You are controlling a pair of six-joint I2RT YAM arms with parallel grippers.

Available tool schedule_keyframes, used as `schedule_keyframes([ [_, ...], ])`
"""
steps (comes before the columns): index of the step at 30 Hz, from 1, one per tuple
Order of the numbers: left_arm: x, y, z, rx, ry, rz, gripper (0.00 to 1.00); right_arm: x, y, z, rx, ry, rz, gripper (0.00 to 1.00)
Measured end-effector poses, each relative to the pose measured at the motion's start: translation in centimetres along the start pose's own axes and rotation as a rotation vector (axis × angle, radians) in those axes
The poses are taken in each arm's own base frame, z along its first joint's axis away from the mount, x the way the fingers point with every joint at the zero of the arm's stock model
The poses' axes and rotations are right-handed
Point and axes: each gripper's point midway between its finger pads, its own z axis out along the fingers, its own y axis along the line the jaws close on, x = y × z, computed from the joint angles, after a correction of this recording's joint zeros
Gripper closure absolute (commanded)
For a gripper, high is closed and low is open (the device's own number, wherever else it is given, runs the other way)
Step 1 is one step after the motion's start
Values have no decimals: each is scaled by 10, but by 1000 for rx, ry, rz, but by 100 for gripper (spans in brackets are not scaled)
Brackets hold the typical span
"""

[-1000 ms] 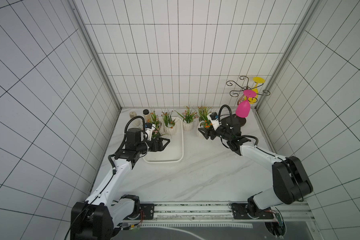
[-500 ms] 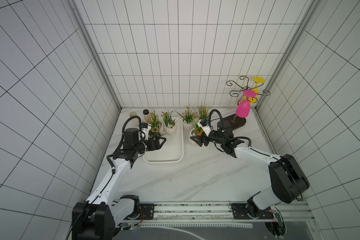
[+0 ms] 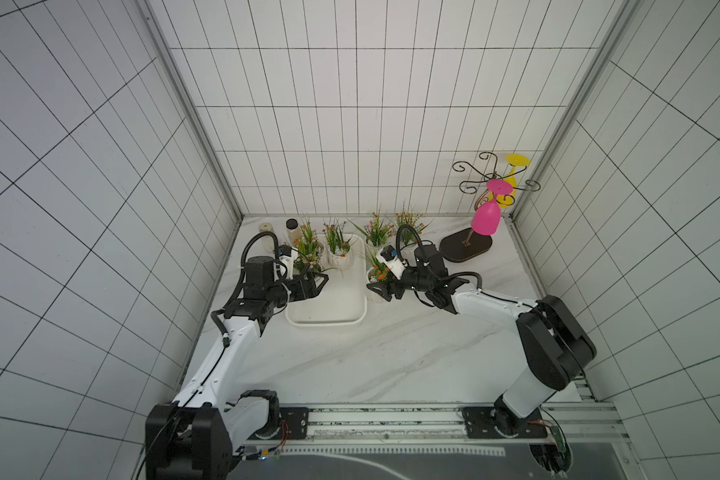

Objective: Put the potted gypsophila into the storage box
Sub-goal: Place the baby's breath potted plant at the storage box.

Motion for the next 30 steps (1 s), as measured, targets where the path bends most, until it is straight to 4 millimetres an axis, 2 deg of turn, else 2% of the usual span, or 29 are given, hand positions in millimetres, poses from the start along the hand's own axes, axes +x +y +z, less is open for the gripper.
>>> schedule_keyframes([
  [6,0,1,0,-1,0,-4,13,-18,5,10,-17,-32,-26,33],
  [30,0,0,0,-1,0,-4,13,-26,-7,62,-40,-42,-35,33],
])
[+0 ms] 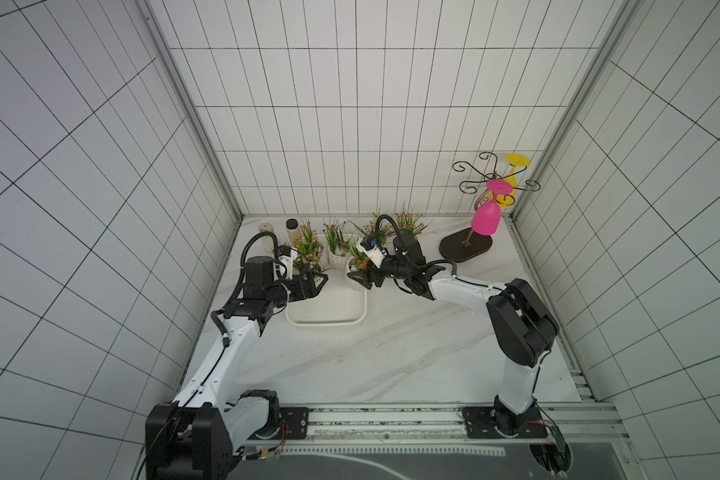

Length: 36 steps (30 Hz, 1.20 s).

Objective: Put the potted gypsophila into the storage box
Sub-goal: Place the baby's breath potted plant at the storage box.

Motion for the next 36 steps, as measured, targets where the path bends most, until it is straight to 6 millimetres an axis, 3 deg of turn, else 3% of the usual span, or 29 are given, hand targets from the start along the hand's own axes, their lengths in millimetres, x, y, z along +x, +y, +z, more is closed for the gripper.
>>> schedule_keyframes([
  [14,0,0,0,0,0,0,13,-5,-7,31,-13,-20,-2,35],
  [36,0,0,0,0,1,-5,13,26,-15,85,-26,-4,0,36],
])
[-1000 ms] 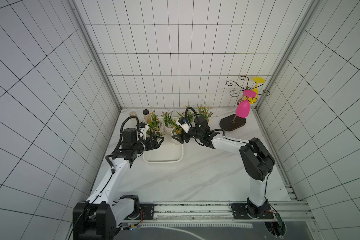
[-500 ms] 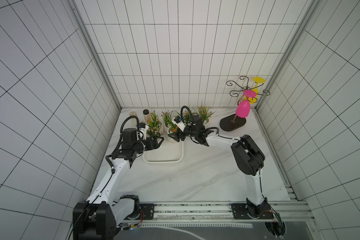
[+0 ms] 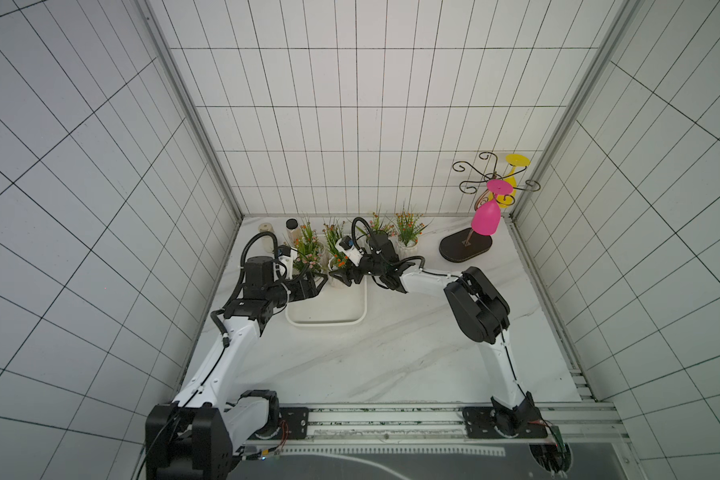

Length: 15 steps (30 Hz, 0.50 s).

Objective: Put the potted gypsophila into the storage box
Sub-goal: Place the baby's breath potted plant at the storage box.

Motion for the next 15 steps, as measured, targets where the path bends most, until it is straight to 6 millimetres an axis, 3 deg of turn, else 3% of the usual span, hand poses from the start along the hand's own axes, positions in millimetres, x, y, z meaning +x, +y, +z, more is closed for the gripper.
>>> schedule_keyframes([
  [15,0,0,0,0,0,-2,13,16,-5,14,0,6,0,36],
])
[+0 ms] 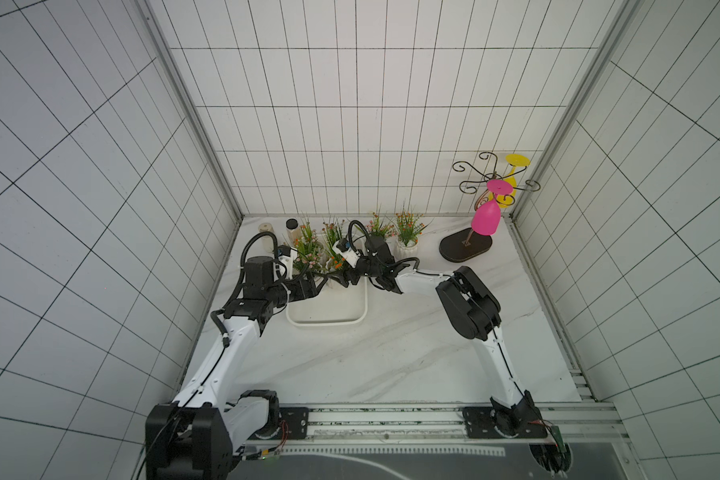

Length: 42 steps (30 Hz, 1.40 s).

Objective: Put the potted gypsophila into the storage box
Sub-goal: Place the baby's breath potted plant at the storage box, then pick up the baby's breath potted plant from the center of the board.

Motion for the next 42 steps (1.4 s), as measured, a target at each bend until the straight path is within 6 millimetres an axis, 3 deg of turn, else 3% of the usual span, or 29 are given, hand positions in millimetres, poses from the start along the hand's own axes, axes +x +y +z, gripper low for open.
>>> schedule_keyframes([
  [6,0,0,0,0,0,0,13,7,-1,3,2,7,3,32],
  [9,0,0,0,0,0,0,13,6,0,4,7,3,0,14],
  [10,0,0,0,0,0,0,13,5,-1,4,13,0,1,3],
  [11,0,0,0,0,0,0,13,3,-2,4,16,-6,3,1],
  [18,0,0,0,0,0,0,13,-33,-7,-4,62,-105,-41,1],
  [21,0,0,0,0,0,0,13,-56,-4,-25,87,-141,-60,1],
  [26,0,0,0,0,0,0,13,-102,9,-80,140,-218,-95,1],
  [29,0,0,0,-1,-1,0,13,-116,17,-108,168,-246,-104,1],
  [37,-2,-3,-2,9,-12,10,13,-93,29,-152,217,-198,-52,9],
  [42,-4,-8,-4,31,-26,25,14,-79,24,-176,266,-163,22,13],
])
